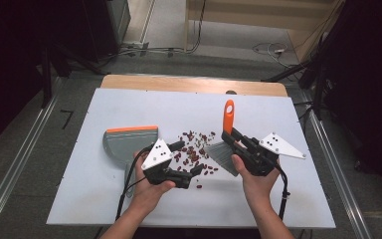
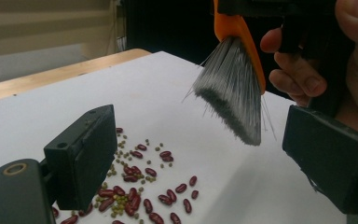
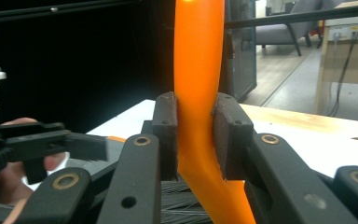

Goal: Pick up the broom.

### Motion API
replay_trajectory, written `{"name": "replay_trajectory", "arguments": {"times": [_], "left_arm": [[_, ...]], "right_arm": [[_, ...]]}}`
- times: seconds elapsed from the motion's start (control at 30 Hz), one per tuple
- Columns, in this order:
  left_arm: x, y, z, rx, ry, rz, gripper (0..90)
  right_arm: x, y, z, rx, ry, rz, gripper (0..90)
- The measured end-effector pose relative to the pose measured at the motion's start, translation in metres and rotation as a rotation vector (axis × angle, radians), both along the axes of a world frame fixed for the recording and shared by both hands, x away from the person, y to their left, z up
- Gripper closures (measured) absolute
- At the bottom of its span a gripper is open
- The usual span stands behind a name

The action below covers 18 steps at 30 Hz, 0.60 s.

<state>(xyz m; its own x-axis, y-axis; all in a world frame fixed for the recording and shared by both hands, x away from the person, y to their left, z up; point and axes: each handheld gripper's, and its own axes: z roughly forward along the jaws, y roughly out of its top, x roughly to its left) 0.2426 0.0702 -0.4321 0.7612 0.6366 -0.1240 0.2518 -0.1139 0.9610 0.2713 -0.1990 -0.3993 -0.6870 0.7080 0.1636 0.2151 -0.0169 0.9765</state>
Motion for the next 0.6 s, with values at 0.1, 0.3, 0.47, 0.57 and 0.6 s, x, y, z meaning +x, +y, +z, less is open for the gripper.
{"name": "replay_trajectory", "arguments": {"times": [0.1,0.3,0.47,0.57,0.6], "left_arm": [[0.001,-0.008,-0.003,0.002,0.025,-0.021,12.2],[0.0,-0.02,-0.006,-0.002,0.064,-0.029,21.3],[0.0,-0.026,-0.01,-0.002,0.09,-0.04,32.2],[0.0,-0.029,-0.012,0.003,0.101,-0.056,39.3],[-0.001,-0.03,-0.012,0.003,0.105,-0.062,45.4]], "right_arm": [[-0.002,0.007,0.0,0.003,0.004,0.024,71.1],[-0.01,0.022,0.0,-0.005,-0.004,0.073,71.1],[-0.014,0.03,0.001,-0.003,-0.012,0.097,71.2],[-0.016,0.034,0.001,-0.006,-0.017,0.11,71.2],[-0.018,0.036,0.001,-0.008,-0.019,0.118,71.2]]}}
